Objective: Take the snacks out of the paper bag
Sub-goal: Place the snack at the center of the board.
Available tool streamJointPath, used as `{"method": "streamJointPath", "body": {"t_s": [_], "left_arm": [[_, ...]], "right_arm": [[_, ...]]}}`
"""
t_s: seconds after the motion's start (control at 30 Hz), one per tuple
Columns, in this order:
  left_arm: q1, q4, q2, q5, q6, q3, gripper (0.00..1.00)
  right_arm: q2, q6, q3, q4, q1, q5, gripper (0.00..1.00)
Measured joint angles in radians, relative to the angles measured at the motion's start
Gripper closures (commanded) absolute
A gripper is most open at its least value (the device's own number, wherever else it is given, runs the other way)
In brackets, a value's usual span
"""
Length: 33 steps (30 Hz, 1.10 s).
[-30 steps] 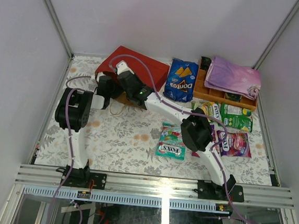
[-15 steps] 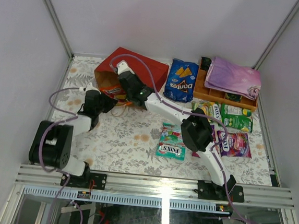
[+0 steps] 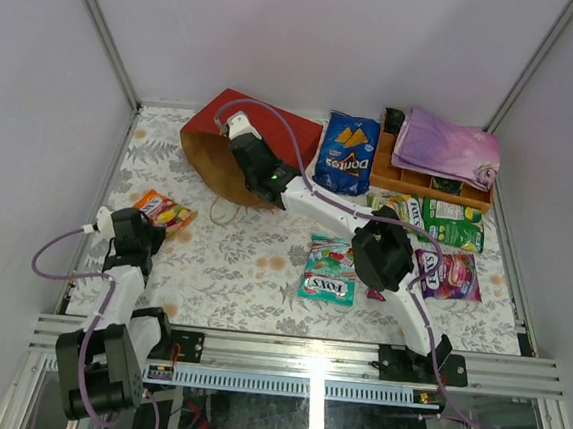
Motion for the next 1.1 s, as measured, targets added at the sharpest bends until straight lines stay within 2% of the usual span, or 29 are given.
{"method": "streamJointPath", "body": {"t_s": [0.13, 0.37, 0.4, 0.43, 0.57, 0.6, 0.67, 0.8, 0.87, 0.93, 1.03, 1.07, 1.1], "left_arm": [[0.102, -0.069, 0.076, -0.056, -0.017, 0.030, 1.00], [0.225, 0.004, 0.320, 0.023, -0.050, 0.090, 1.00], [0.229, 0.028, 0.346, 0.033, -0.054, 0.100, 0.92], [0.233, 0.061, 0.370, 0.043, -0.062, 0.105, 0.77], [0.236, 0.140, 0.389, 0.084, -0.095, 0.089, 0.05], [0.236, 0.174, 0.373, 0.100, -0.112, 0.087, 0.00], [0.236, 0.190, 0.319, 0.130, -0.116, 0.084, 0.00], [0.206, 0.187, 0.164, 0.194, -0.110, 0.059, 0.07], [0.127, 0.179, 0.043, 0.192, -0.103, 0.047, 0.09], [0.000, 0.174, -0.078, 0.175, -0.098, 0.043, 0.10], [-0.162, 0.182, -0.153, 0.138, -0.098, 0.039, 0.10], [-0.196, 0.188, -0.151, 0.126, -0.101, 0.038, 0.14], [-0.234, 0.200, -0.131, 0.111, -0.103, 0.037, 0.23]], "right_arm": [[0.000, 0.005, -0.011, 0.001, -0.001, -0.002, 1.00], [0.000, 0.010, -0.015, 0.002, -0.001, -0.002, 1.00], [0.000, 0.010, -0.015, 0.002, -0.002, -0.002, 1.00], [0.000, 0.010, -0.015, 0.001, -0.002, -0.003, 1.00], [0.000, 0.013, -0.015, 0.001, -0.002, -0.003, 1.00], [0.000, 0.013, -0.015, 0.001, -0.002, -0.003, 1.00], [0.000, 0.013, -0.015, 0.001, -0.002, -0.003, 1.00], [0.000, 0.018, -0.020, 0.008, -0.003, -0.003, 1.00], [0.000, 0.019, -0.024, 0.014, -0.003, -0.003, 1.00], [0.000, 0.021, -0.027, 0.016, -0.004, -0.004, 1.00], [-0.003, 0.031, -0.033, 0.017, -0.004, -0.013, 1.00], [-0.006, 0.035, -0.037, 0.017, -0.004, -0.019, 1.00], [-0.011, 0.040, -0.044, 0.017, -0.004, -0.024, 1.00]]}}
